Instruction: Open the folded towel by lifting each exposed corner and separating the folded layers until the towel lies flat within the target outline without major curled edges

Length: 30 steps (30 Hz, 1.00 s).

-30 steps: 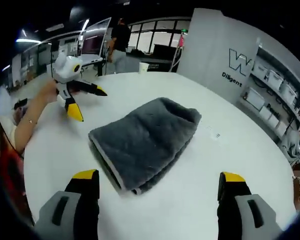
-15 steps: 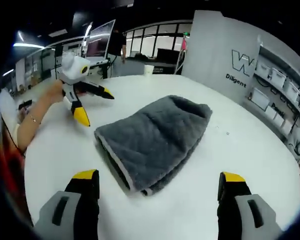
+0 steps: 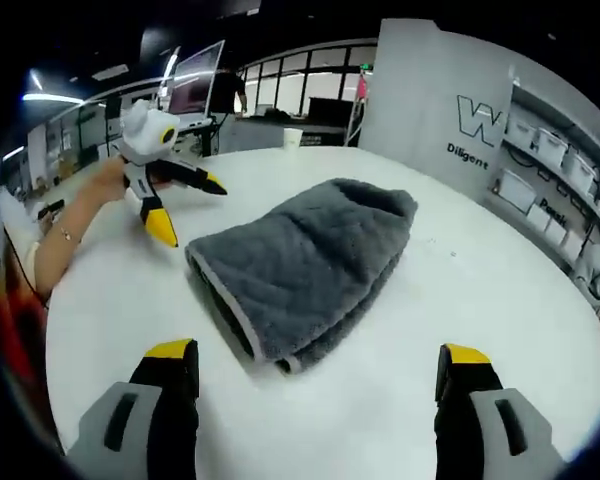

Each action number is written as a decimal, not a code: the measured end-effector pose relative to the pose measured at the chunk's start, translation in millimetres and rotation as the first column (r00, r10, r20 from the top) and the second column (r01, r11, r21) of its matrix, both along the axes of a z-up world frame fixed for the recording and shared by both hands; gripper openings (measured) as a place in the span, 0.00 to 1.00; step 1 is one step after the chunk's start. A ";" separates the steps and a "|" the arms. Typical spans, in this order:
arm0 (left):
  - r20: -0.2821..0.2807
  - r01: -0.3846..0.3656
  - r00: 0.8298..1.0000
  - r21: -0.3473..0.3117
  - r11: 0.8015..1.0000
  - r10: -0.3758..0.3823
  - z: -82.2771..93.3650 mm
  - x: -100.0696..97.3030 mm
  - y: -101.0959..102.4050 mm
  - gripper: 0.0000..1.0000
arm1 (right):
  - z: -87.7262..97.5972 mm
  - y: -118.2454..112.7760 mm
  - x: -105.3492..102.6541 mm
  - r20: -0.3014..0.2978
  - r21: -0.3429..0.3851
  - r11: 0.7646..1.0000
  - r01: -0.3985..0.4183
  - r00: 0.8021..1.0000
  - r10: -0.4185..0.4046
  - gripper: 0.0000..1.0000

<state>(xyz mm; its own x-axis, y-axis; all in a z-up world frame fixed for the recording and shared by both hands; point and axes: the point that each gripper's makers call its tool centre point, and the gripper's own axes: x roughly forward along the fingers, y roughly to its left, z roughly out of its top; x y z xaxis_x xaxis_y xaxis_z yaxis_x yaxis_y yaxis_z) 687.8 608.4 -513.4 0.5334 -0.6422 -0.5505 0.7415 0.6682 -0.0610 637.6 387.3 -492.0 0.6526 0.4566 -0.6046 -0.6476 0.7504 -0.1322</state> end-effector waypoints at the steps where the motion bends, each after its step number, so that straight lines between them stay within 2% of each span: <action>1: 0.003 -0.001 1.000 -0.001 1.000 0.001 0.9 -0.4 -0.7 0.99 | 0.1 0.4 -0.9 0.001 0.000 1.000 -0.005 1.000 0.005 0.99; 6: 0.017 0.018 1.000 -0.009 1.000 -0.018 5.9 -3.1 -10.2 0.99 | 0.5 -0.1 -0.3 0.004 0.022 1.000 -0.012 1.000 0.012 0.99; 14: 0.024 0.042 0.999 0.027 0.999 -0.042 3.0 -4.9 -14.7 0.99 | 2.4 -6.7 -1.4 0.008 0.016 1.000 0.004 1.000 -0.004 0.99; 18: 0.057 0.043 0.997 0.002 0.999 -0.043 17.2 -6.7 -18.9 0.98 | 5.1 -12.0 -2.0 0.013 0.013 1.000 0.012 1.000 -0.012 0.99; 22: 0.095 0.043 0.994 0.047 0.998 -0.047 22.8 -9.0 -23.6 0.98 | 9.7 -13.7 -4.5 0.017 0.032 0.999 0.012 1.000 -0.013 0.99; 27: 0.103 0.084 0.991 0.016 0.996 -0.085 29.3 -18.7 -51.5 0.97 | 8.4 -19.8 -5.5 0.017 0.005 1.000 0.019 1.000 -0.019 0.99; 30: 0.111 0.113 0.987 0.054 0.992 -0.118 26.1 -24.4 -65.4 0.97 | 7.5 -22.3 -7.5 0.015 -0.005 1.000 0.016 1.000 -0.016 0.99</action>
